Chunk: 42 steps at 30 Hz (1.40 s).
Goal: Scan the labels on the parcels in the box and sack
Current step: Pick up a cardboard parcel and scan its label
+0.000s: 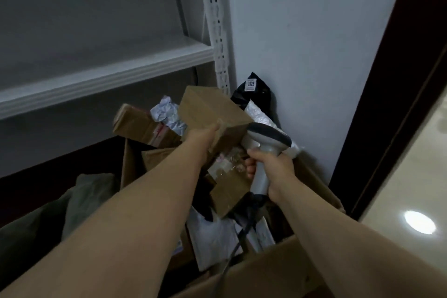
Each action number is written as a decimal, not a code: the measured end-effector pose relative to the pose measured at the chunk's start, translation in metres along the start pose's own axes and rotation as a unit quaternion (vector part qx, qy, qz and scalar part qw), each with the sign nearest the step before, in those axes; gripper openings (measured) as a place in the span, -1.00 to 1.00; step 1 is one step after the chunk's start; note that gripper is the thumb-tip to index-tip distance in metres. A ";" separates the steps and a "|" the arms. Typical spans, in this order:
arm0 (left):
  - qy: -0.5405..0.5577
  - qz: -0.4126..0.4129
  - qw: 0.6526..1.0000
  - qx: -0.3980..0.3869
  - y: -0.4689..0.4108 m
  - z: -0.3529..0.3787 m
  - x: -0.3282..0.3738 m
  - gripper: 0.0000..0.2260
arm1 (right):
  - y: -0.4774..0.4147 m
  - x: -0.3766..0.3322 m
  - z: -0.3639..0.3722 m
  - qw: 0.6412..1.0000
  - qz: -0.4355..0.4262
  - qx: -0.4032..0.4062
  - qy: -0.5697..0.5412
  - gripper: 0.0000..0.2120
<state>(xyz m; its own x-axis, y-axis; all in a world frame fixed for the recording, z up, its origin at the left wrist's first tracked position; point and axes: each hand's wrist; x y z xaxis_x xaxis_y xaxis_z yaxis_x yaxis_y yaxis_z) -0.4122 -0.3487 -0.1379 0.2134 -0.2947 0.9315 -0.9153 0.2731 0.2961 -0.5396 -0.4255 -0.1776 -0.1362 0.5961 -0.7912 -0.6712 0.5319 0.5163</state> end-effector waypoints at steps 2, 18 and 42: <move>0.015 -0.010 0.999 -0.033 -0.033 0.017 -0.003 -0.26 | -0.018 0.002 -0.001 1.000 0.012 -0.006 -0.004 -0.95; 0.253 -0.077 0.964 -0.032 -0.041 -0.001 -0.032 -0.43 | -0.030 0.000 -0.006 0.999 0.011 0.002 -0.032 -0.95; 0.083 -0.020 0.992 -0.093 0.198 -0.229 -0.023 -0.52 | 0.207 0.010 0.076 0.984 -0.102 -0.112 0.097 -0.54</move>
<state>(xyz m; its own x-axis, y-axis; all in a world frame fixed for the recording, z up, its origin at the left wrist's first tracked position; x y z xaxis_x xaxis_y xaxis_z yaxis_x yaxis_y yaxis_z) -0.5201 -0.0785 -0.0519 0.3153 -0.1576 0.9358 -0.8294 0.4334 0.3524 -0.6245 -0.2638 -0.0542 -0.1042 0.3543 -0.9293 -0.8399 0.4690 0.2730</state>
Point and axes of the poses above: each hand's wrist, its own y-axis away from the middle knuckle, its own z-axis out of the palm, x = y × z, and after that the axes turned 7 degrees about z, right-handed
